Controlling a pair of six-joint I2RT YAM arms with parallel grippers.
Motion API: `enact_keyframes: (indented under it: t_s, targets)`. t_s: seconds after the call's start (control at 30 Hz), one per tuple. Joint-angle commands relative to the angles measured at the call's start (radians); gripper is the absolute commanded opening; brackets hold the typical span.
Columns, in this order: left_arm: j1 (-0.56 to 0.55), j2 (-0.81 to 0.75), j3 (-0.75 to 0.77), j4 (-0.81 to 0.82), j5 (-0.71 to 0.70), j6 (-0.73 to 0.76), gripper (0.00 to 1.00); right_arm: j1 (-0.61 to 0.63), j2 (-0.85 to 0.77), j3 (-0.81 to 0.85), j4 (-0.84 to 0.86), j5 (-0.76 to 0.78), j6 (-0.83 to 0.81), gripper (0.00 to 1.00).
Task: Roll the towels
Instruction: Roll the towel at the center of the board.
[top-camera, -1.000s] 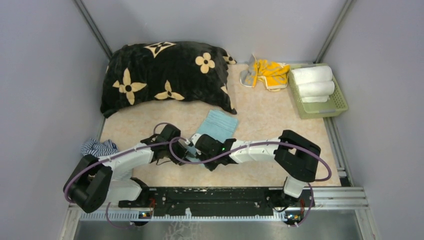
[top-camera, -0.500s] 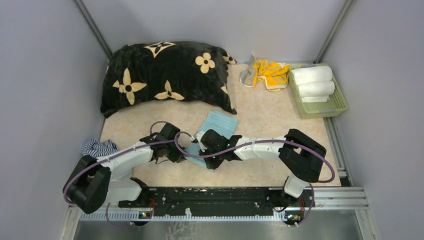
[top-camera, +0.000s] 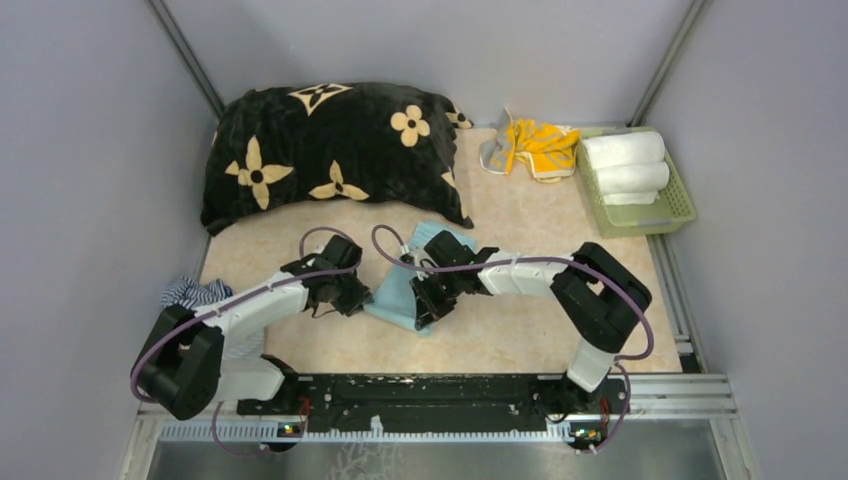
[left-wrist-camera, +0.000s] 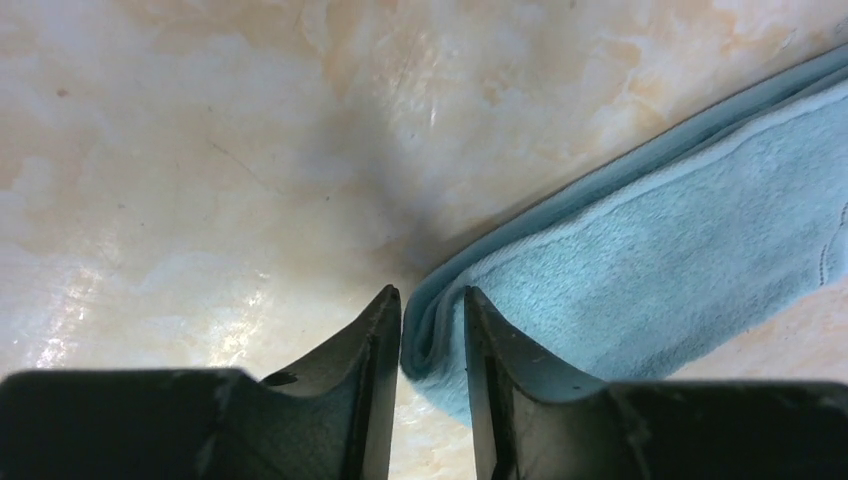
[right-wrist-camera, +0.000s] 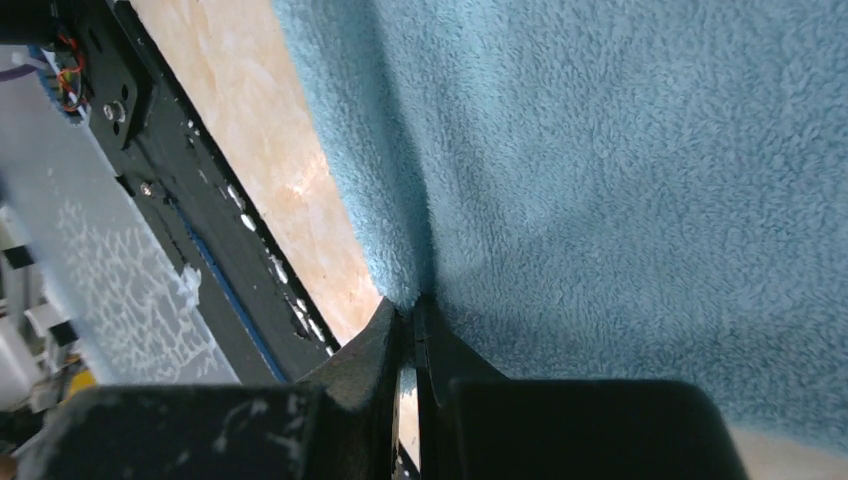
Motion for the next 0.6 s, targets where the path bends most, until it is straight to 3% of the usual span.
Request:
enact_keyframes:
  t_s: [0.0,0.23,0.57]
  targets:
    - [0.012,-0.002,0.056,-0.043,-0.056,0.087,0.39,-0.053,0.037,0.004,0.043,-0.16,0.054,0.0]
    - [0.016,-0.097,0.077,-0.101,-0.019,0.227,0.55,-0.13,0.097,-0.024,0.11,-0.245,0.129,0.0]
    - [0.016,-0.343,-0.049,-0.167,0.151,0.261,0.61,-0.194,0.18,-0.021,0.133,-0.304,0.174,0.0]
